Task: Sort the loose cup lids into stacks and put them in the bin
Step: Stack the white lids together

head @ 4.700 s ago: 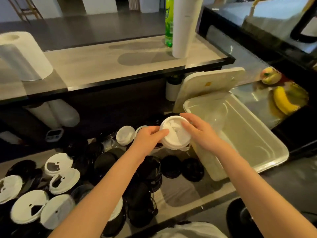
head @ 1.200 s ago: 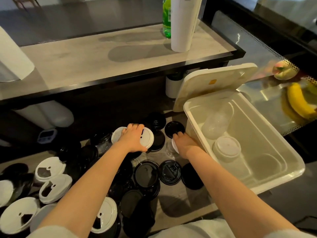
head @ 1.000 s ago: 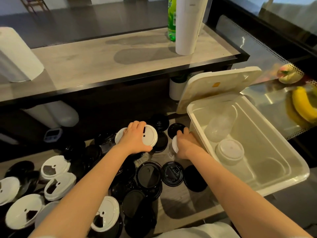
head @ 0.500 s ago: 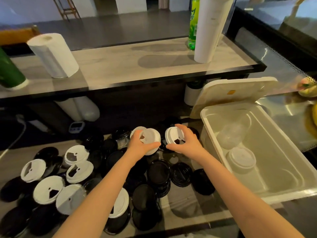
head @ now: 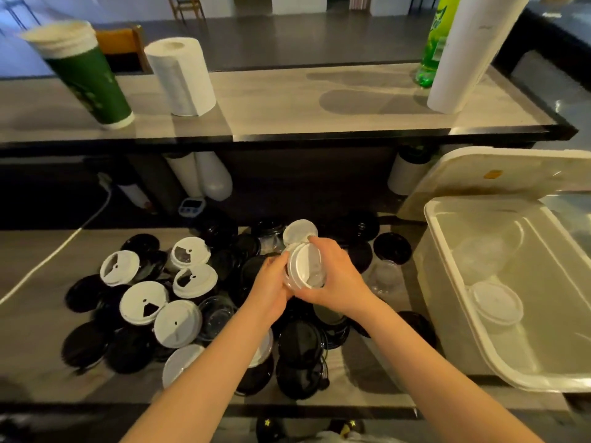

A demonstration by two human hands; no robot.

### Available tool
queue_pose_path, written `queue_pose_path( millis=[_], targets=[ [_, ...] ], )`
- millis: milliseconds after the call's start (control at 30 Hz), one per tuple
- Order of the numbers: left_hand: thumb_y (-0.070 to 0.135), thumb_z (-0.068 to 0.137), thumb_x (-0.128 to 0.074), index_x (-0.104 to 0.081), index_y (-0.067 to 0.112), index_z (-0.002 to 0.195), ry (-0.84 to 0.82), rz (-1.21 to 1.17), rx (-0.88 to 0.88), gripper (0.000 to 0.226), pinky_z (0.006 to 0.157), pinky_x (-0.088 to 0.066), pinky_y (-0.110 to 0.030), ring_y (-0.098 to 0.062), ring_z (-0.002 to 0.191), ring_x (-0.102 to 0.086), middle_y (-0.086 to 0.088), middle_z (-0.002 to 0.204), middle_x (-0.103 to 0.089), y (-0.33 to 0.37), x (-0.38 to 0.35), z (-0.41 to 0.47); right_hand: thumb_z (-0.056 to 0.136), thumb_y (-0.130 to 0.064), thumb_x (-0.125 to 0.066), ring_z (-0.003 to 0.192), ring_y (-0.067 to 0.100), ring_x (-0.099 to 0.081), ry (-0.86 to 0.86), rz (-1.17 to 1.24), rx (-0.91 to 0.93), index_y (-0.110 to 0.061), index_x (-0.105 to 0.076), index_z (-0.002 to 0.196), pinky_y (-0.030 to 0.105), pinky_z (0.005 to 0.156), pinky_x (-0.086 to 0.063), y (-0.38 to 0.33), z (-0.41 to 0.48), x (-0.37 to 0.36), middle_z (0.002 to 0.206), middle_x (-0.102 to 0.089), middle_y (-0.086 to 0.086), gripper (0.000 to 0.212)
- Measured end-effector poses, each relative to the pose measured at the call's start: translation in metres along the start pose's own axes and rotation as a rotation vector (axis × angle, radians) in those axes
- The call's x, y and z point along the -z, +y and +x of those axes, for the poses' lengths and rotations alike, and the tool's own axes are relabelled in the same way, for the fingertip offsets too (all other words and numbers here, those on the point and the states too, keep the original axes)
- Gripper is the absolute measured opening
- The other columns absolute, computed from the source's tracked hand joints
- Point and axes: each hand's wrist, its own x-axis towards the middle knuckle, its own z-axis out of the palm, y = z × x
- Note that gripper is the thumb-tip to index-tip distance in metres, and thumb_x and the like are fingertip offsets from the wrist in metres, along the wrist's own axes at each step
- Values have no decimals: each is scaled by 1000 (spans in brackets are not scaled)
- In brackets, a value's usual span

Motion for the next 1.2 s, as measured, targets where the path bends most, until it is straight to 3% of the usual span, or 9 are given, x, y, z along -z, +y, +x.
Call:
queue_pose_path(
  millis=[67,200,367,533,667,800,933,1033,1200],
  targets=[
    [33,100,-37,-65,11,109,-56,-53,32,37,73,-51,-33,-20,92,-66,-9,102,-71,3,9,-8,66,-57,-75,128,20,-36,-5,-110,39,-25,-22,146,34,103,-37,-6,3,-6,146,-31,-7,101],
    [39,102,-25,-64,18,115,-138,18,18,46,84,-50,-33,-18,105,-64,-5,112,-70,5,29,-16,66,-67,-67,121,23,-43,12,-278,154,-32,-21,147,35,96,-42,-18,5,-19,142,-36,-9,100],
    [15,98,-38,-57,16,109,-192,82,-35,22,65,-49,-30,-19,93,-62,-8,105,-64,16,58,-27,67,-66,-69,119,21,-40,16,-361,213,-35,-14,149,33,89,-44,-39,3,-35,141,-35,-7,103],
    [6,98,-37,-52,9,120,-224,-6,-30,27,78,-49,-39,-23,100,-61,-11,110,-63,23,95,-34,64,-59,-75,122,22,-34,-164,-226,253,-41,0,145,34,103,-34,-49,11,-52,140,-31,-4,112],
    [6,98,-34,-49,8,121,-187,-57,-37,28,78,-51,-39,-26,101,-60,-14,114,-60,29,125,-35,84,-38,-67,127,9,-36,-246,224,74,-39,-17,144,26,103,-35,-57,17,-69,138,-36,-8,78],
    [5,96,-36,-50,9,120,-171,-121,-39,28,86,-49,-39,-27,107,-57,-17,119,-58,32,155,-33,97,-24,-49,90,2,-59,-205,390,-50,-28,-45,131,13,64,-47,-69,25,-92,110,-60,-7,35],
    [5,96,-40,-52,13,118,-112,-30,-51,26,81,-49,-34,-24,104,-58,-14,119,-58,32,179,-33,96,-24,-51,80,19,-58,-188,358,-81,-30,-52,120,24,62,-49,-79,35,-114,97,-60,7,25],
    [5,95,-45,-54,17,110,-73,47,-55,21,76,-49,-31,-20,98,-59,-7,110,-61,29,194,-36,96,-22,-52,77,16,-56,-182,312,-68,-32,-53,115,23,62,-48,-86,40,-125,91,-59,4,22],
    [4,95,-45,-50,9,122,-45,84,-23,29,85,-51,-38,-25,102,-61,-14,118,-60,24,214,-39,95,-25,-53,80,14,-57,-234,305,-98,-28,-55,120,24,67,-48,-92,37,-139,94,-61,4,25]
  ],
)
